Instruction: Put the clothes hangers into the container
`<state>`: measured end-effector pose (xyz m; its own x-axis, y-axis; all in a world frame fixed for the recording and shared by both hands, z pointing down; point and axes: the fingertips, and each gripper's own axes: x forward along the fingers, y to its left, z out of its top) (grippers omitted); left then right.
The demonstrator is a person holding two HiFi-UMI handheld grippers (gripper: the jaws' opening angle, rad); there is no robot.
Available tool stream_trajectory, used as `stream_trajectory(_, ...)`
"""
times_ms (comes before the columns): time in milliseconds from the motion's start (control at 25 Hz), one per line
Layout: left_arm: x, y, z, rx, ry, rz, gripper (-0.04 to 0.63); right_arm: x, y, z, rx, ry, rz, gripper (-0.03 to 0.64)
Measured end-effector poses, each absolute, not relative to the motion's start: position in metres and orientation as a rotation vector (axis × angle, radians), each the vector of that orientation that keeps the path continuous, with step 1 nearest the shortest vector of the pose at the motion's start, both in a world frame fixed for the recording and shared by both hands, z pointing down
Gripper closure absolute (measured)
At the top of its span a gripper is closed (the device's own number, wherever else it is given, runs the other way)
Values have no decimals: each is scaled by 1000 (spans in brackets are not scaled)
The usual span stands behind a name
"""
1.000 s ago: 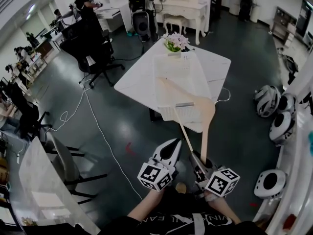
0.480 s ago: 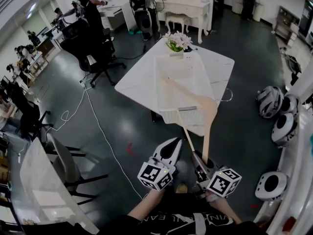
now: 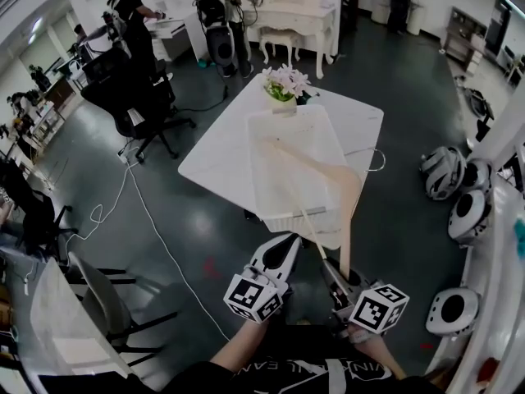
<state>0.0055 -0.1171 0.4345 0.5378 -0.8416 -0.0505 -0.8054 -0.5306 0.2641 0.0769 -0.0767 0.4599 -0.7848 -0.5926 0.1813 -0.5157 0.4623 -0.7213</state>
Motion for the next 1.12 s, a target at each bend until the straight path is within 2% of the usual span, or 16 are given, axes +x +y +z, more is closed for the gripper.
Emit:
stream_trajectory(320, -32, -134, 426, 2603, -1404, -199, 584, 70, -111, 457, -1067, 2778, -1191, 561)
stream_trajectory(600, -77, -151, 410, 2603, -1593, -176, 586, 67, -143, 457, -1161, 2927, -1093, 561)
stream_trajectory(920, -114, -184, 396, 2574, -1732, -177, 586, 70, -174, 450, -1235, 3253, -802, 563)
stream_trajectory(1120, -116, -203, 396, 2587, -1717, -174, 586, 72, -188, 452, -1274, 3332, -741, 563)
